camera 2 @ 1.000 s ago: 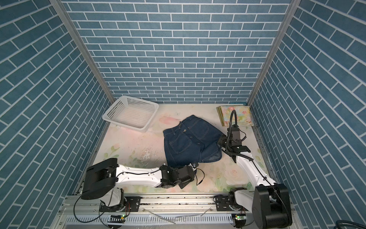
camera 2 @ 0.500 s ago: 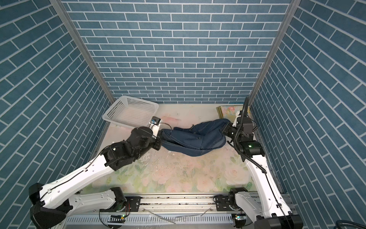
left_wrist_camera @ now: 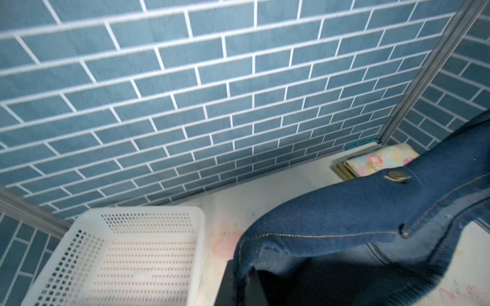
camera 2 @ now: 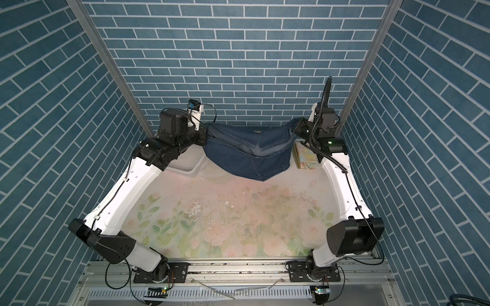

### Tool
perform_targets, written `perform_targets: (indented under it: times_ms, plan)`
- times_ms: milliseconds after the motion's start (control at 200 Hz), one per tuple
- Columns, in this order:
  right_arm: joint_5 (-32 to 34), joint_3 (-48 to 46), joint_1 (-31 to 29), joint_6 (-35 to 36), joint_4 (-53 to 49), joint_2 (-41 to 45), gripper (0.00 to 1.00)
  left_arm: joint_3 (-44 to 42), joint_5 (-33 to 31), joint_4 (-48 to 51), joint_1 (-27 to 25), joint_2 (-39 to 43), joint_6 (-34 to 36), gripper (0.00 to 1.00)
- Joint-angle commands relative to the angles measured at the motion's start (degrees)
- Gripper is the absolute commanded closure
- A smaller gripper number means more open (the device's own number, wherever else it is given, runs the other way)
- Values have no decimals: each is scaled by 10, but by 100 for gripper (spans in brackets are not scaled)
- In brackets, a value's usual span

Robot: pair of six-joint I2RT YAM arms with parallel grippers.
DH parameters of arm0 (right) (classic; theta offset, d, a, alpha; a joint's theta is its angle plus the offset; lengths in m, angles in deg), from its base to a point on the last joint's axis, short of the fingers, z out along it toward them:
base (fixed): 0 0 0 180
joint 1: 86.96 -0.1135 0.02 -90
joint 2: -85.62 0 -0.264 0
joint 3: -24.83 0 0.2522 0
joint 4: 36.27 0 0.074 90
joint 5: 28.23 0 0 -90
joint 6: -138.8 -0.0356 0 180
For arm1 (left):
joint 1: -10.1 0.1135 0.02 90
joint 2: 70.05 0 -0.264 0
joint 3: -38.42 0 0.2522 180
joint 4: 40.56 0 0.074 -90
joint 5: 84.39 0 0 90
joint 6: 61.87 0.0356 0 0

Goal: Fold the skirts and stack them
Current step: 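Lift the denim skirt with both grippers and lay it flat, waistband farthest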

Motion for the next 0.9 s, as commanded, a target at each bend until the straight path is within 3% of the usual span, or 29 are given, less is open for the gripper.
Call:
perform_targets:
  times_ms: [0, 115, 260, 285, 325, 340, 365, 435, 525, 610, 895]
  plan:
    - [-5, 51, 3, 15, -20, 30, 100, 36, 19, 32, 2, 25, 23, 100]
    - [-8, -60, 4, 18, -19, 105, 100, -67, 25, 13, -2, 96, -5, 100]
    - [-14, -347, 3, 4, -6, 271, 99, -355, 25, -52, -17, 242, -98, 100]
    - [-20, -401, 2, 4, -10, 301, 88, -406, 26, -61, -19, 269, -122, 93]
    - [-24, -479, 2, 3, -19, 347, 57, -486, 41, -79, -23, 308, -154, 54]
    - [-25, -504, 2, 3, -24, 363, 46, -508, 42, -81, -25, 321, -164, 44]
    - [-26, -539, 2, 5, -40, 386, 31, -542, 35, -78, -27, 343, -180, 38]
    - [-12, -591, 2, 9, -89, 439, 2, -593, 24, -59, -33, 391, -204, 29]
    - [-10, -605, 2, -2, -101, 467, 1, -597, 12, -38, -34, 428, -211, 11]
    - [-10, -581, 2, 5, -99, 426, 1, -564, -5, -16, -34, 408, -206, 4]
    - [-28, -565, 2, 31, -17, 240, 1, -522, 6, -34, -48, 251, -198, 0]
